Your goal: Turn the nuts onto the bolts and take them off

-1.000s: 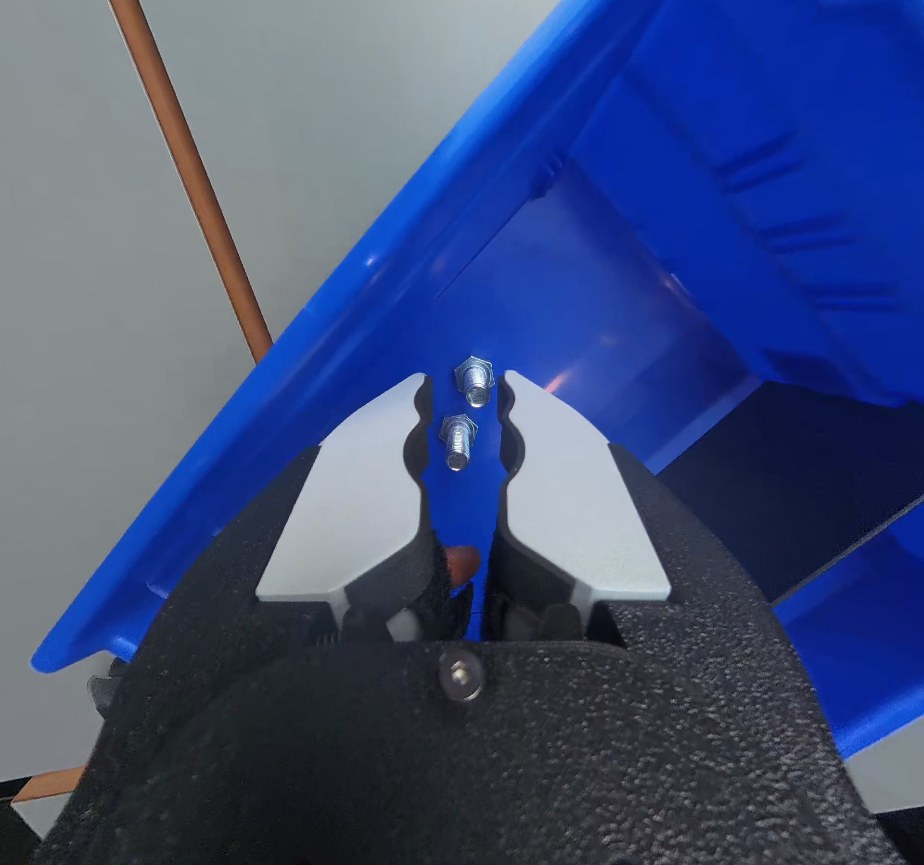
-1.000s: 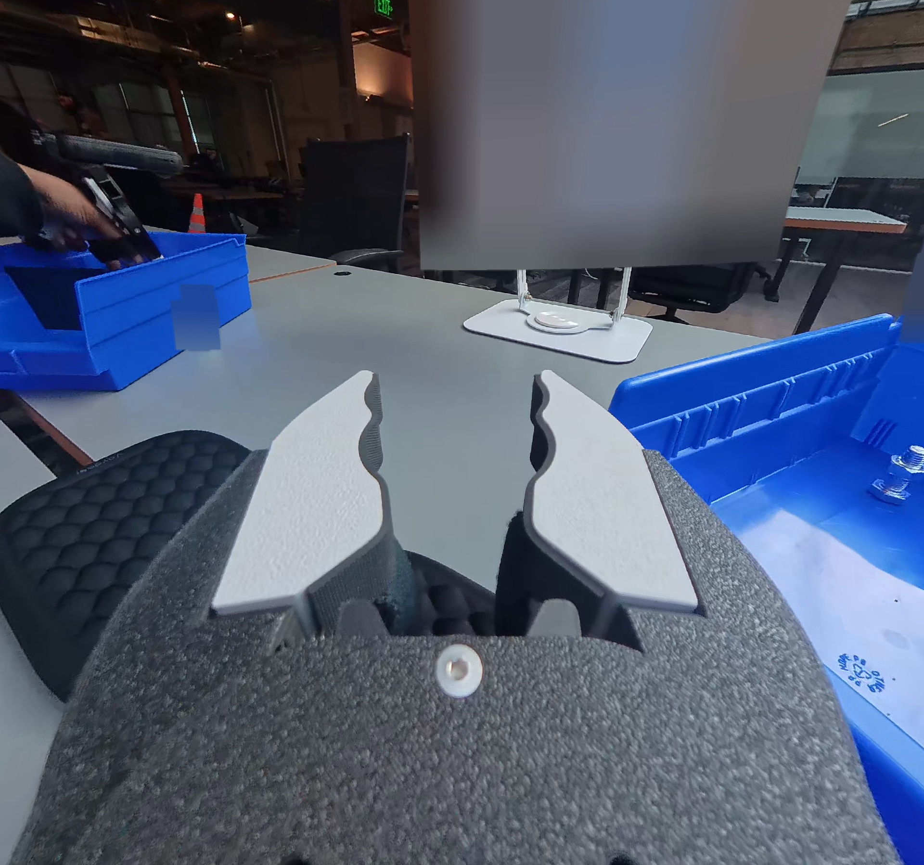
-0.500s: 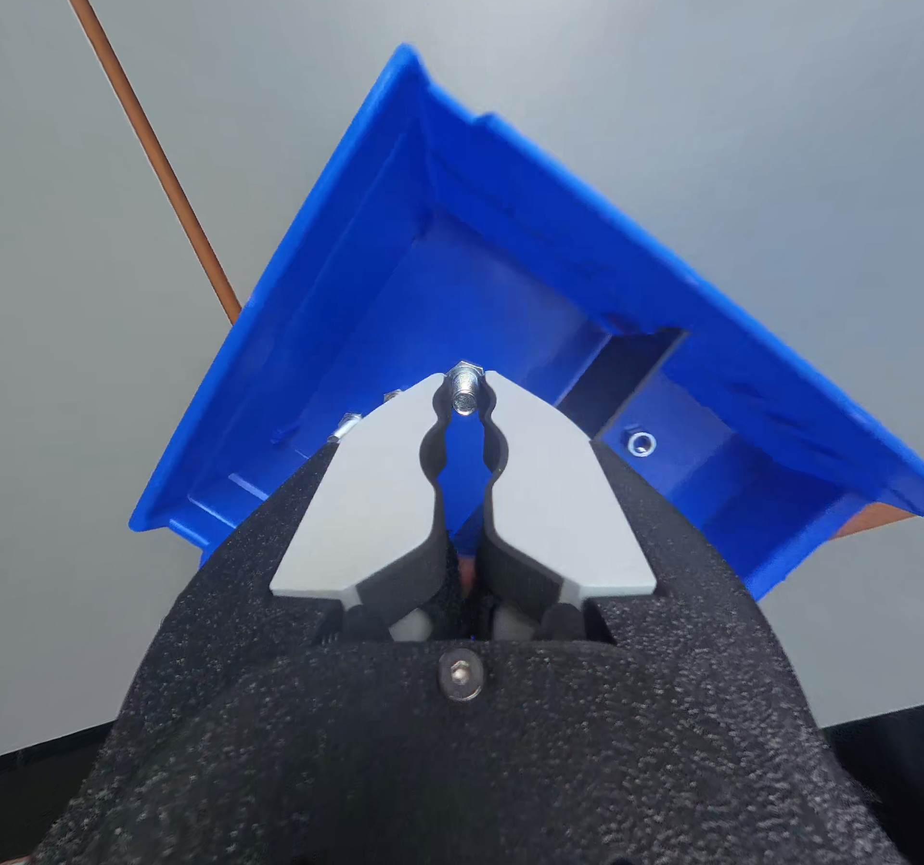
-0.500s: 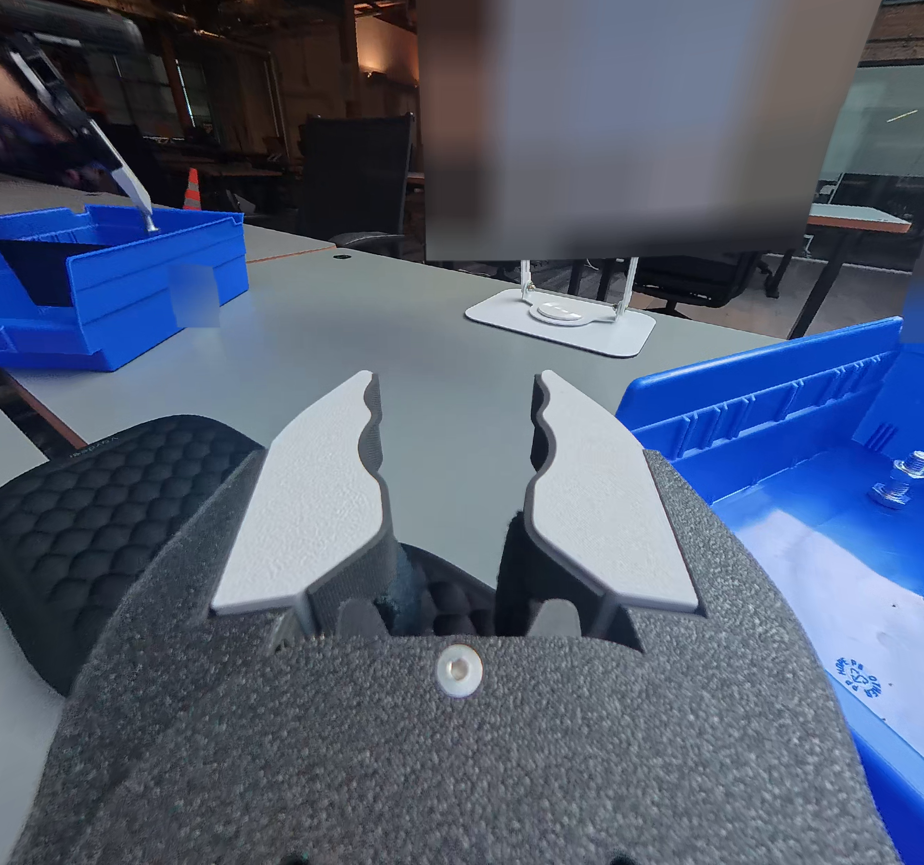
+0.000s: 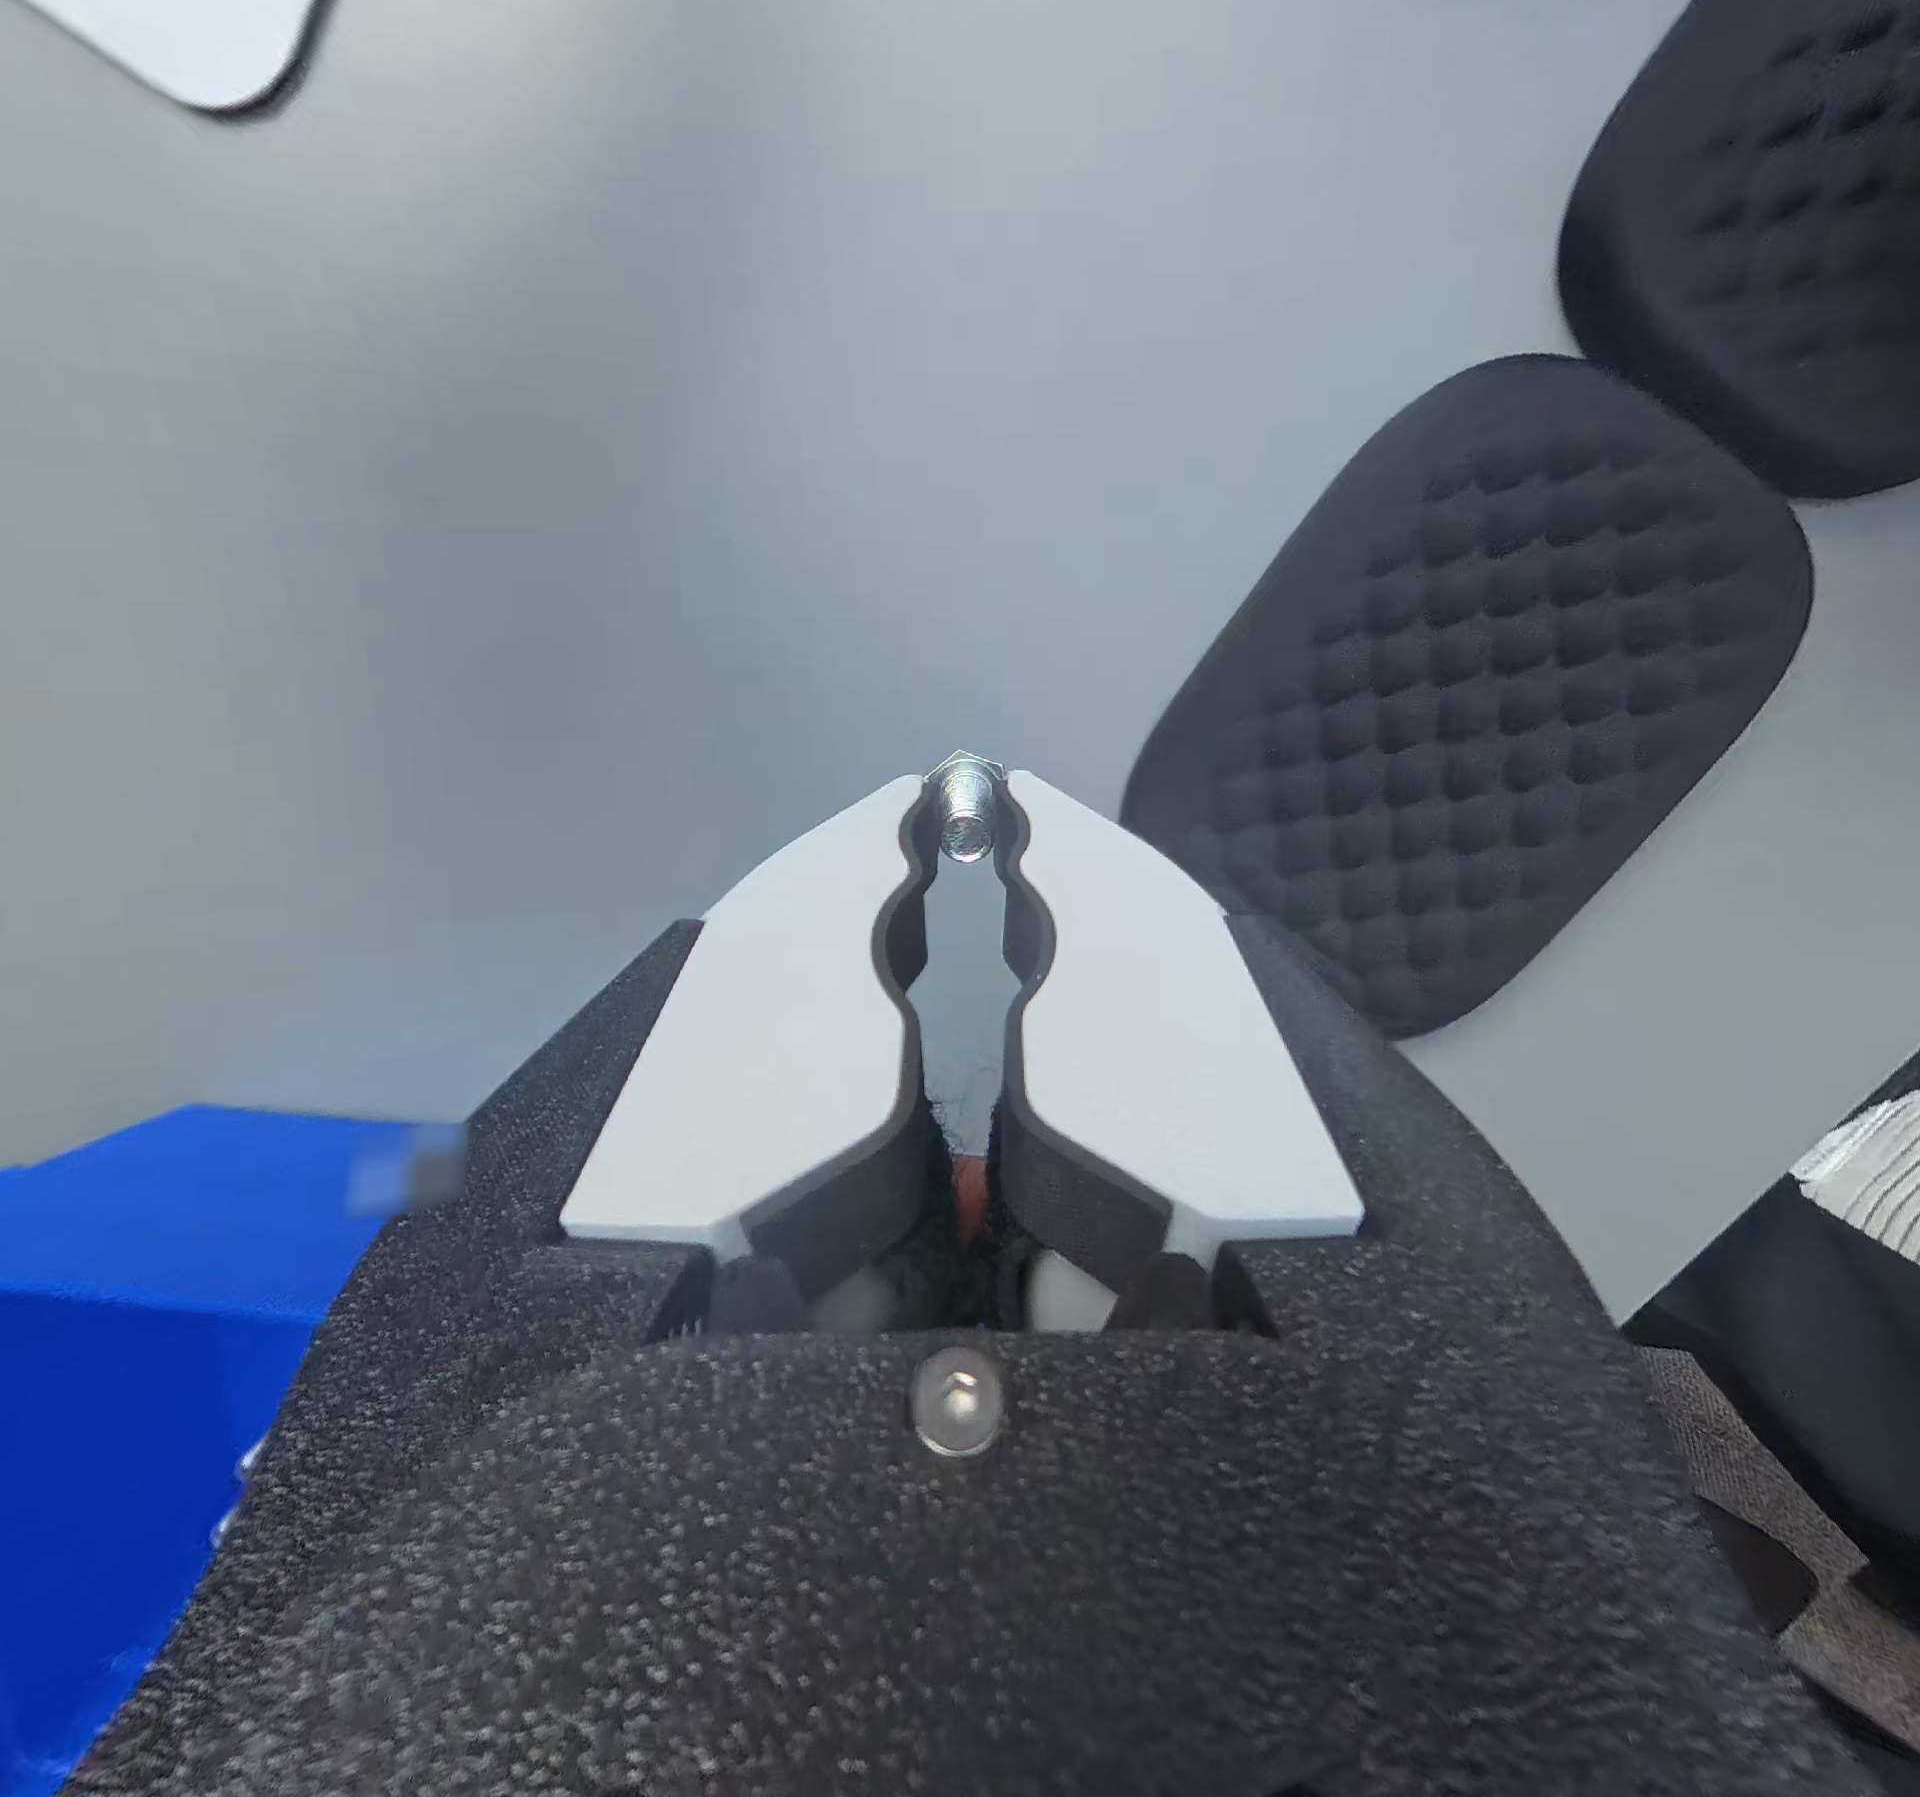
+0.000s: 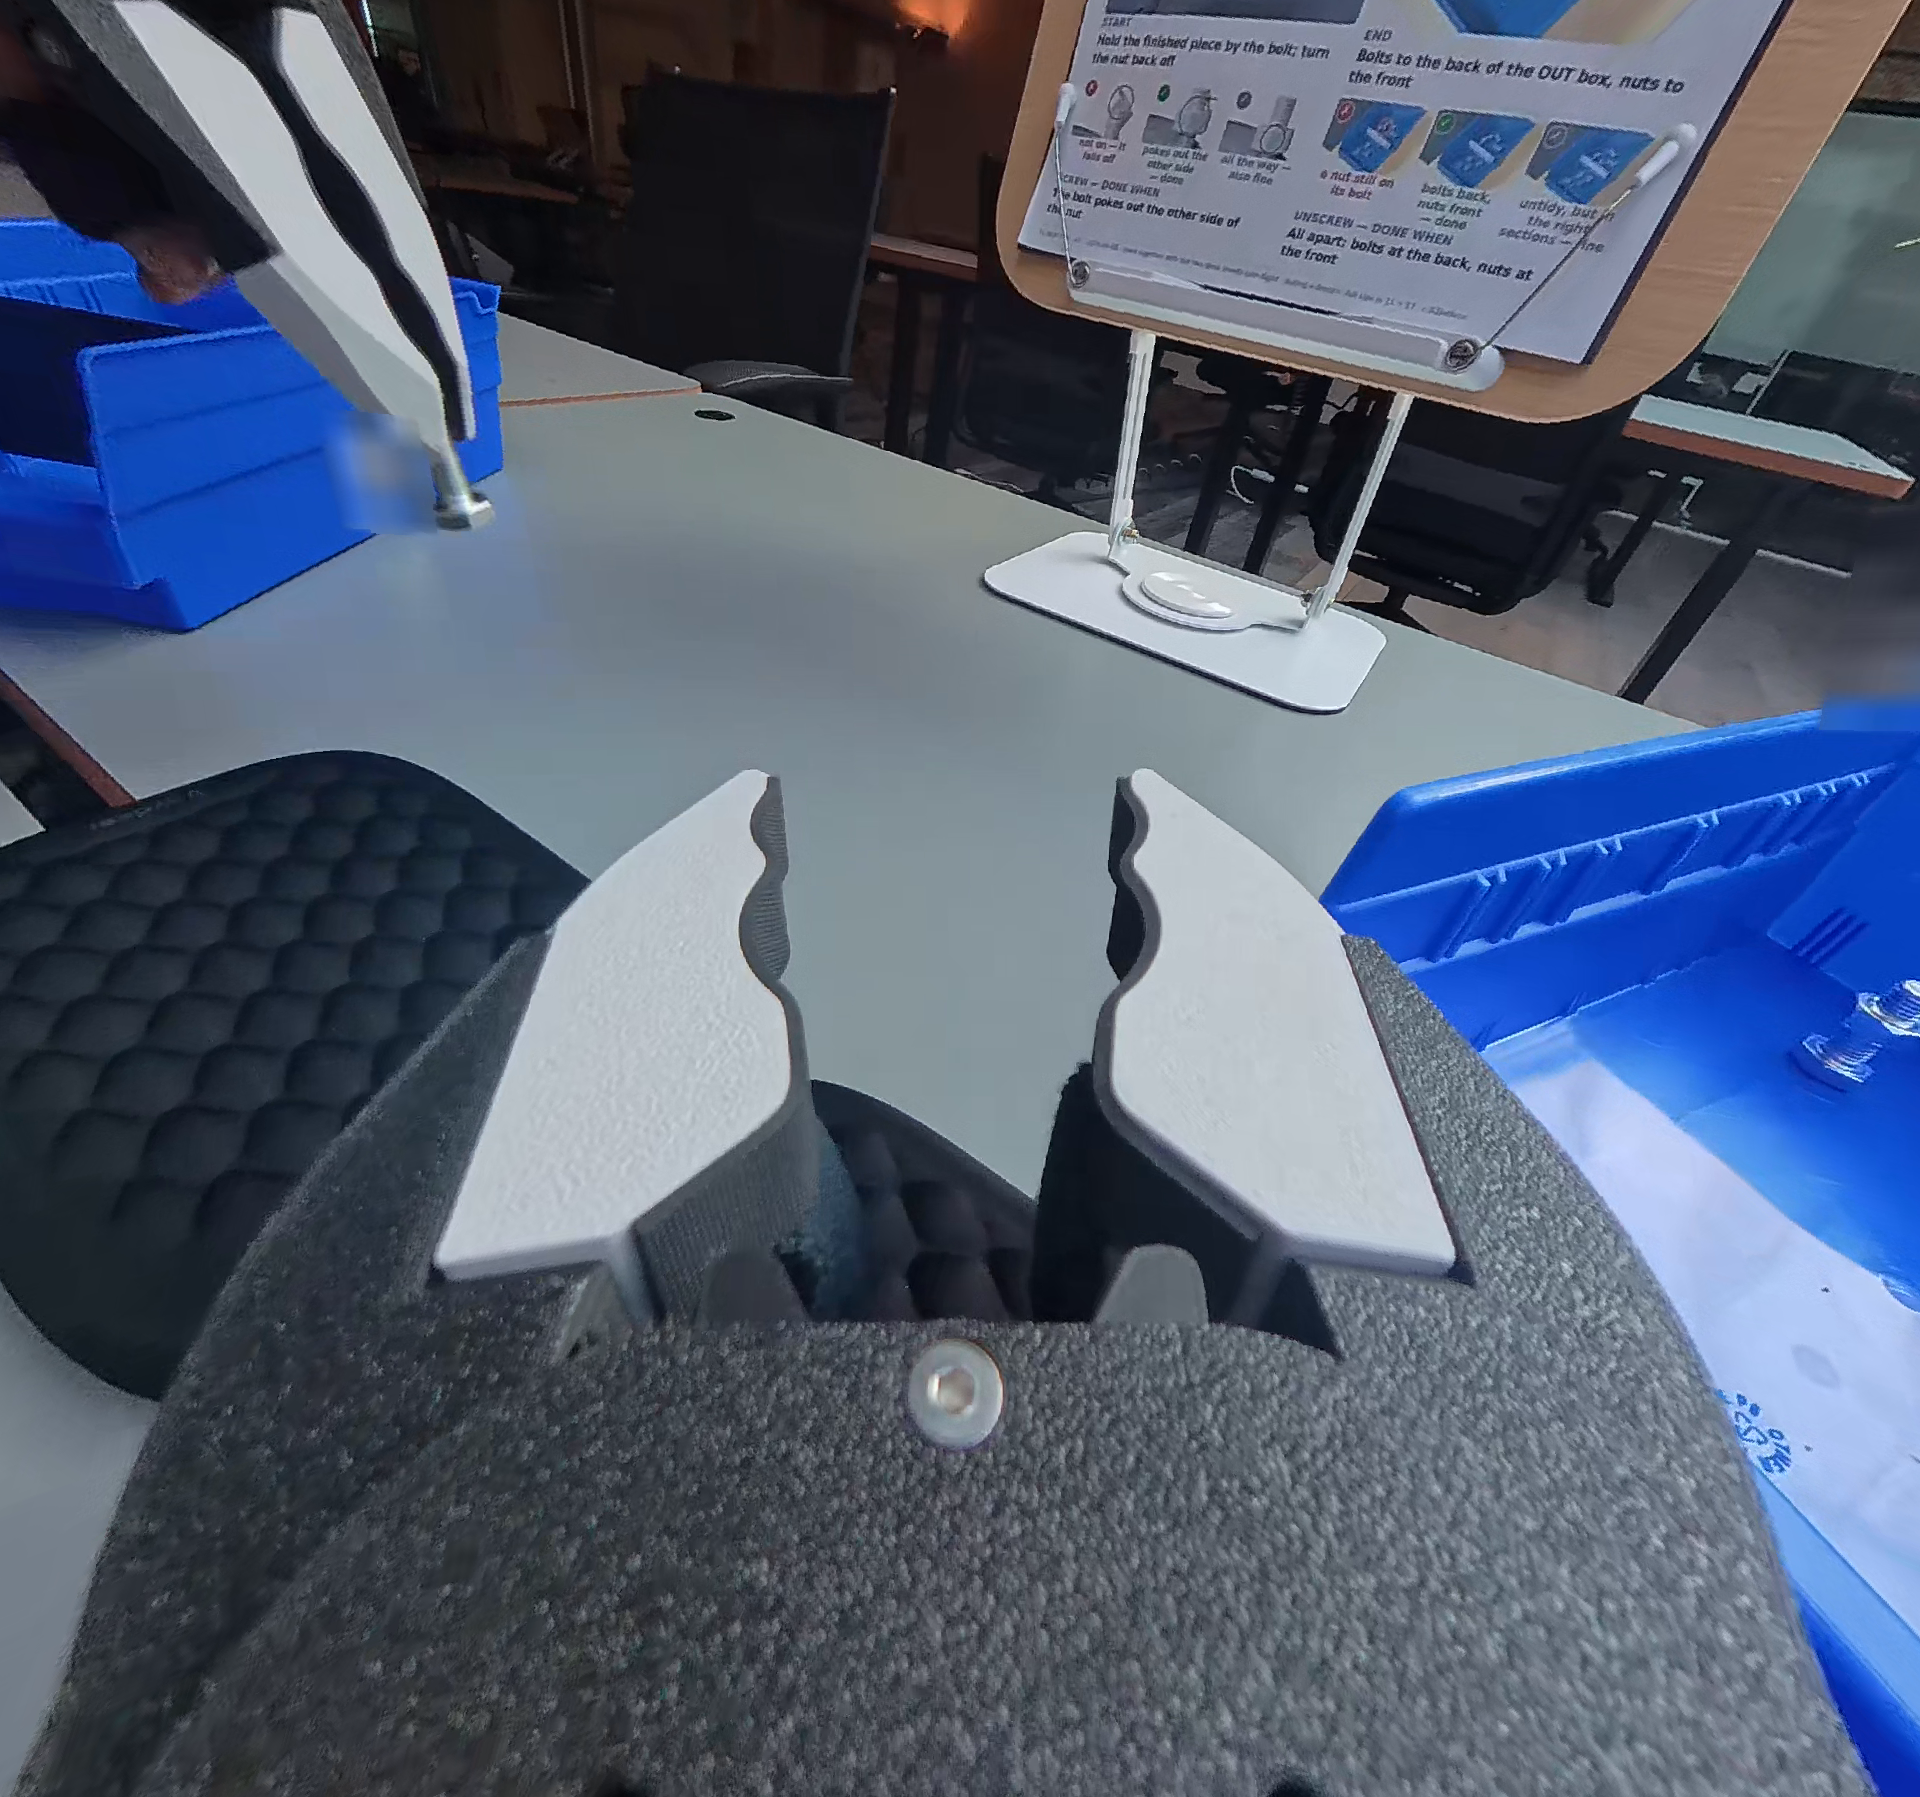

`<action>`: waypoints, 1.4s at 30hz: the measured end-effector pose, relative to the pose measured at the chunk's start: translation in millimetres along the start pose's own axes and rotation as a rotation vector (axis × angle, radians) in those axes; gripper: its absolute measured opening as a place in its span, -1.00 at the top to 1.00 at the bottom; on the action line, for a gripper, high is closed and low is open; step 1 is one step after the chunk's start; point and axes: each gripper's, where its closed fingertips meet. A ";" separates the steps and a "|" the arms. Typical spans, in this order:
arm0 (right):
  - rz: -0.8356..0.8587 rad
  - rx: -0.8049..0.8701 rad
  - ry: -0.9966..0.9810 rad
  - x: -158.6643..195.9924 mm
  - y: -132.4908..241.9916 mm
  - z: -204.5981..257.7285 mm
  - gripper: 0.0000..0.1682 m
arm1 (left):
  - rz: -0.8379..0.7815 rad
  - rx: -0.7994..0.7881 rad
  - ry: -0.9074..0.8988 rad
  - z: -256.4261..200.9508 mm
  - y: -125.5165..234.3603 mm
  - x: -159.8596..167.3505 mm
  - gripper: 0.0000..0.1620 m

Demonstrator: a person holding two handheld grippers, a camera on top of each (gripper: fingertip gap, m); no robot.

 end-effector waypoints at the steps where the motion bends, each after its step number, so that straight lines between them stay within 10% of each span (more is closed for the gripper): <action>1: -0.001 0.000 0.007 -0.1 0.1 0.6 0.30 | 0.009 0.006 -0.025 -12.0 -10.8 -6.5 0.88; 25: -0.023 0.003 0.011 -2.5 2.1 0.3 0.33 | 0.089 0.052 -0.112 -65.6 -94.7 -29.1 0.88; 28: -0.027 0.003 0.011 -2.9 2.5 0.4 0.33 | 0.082 0.042 -0.099 -62.5 -92.0 -28.9 0.64; 36: -0.038 0.002 0.010 -4.4 3.7 0.3 0.32 | -0.084 0.026 0.018 -28.7 -7.3 -11.9 0.34; 42: -0.045 0.001 -0.012 -5.1 4.3 -1.5 0.31 | 0.048 -0.153 0.178 48.6 72.5 89.2 0.41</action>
Point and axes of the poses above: each gripper's, where its closed fingertips meet, y back along the fingers, x out of its underside, z = x × y across the jaws, and after that the axes turned 2 degrees about -x, right-handed
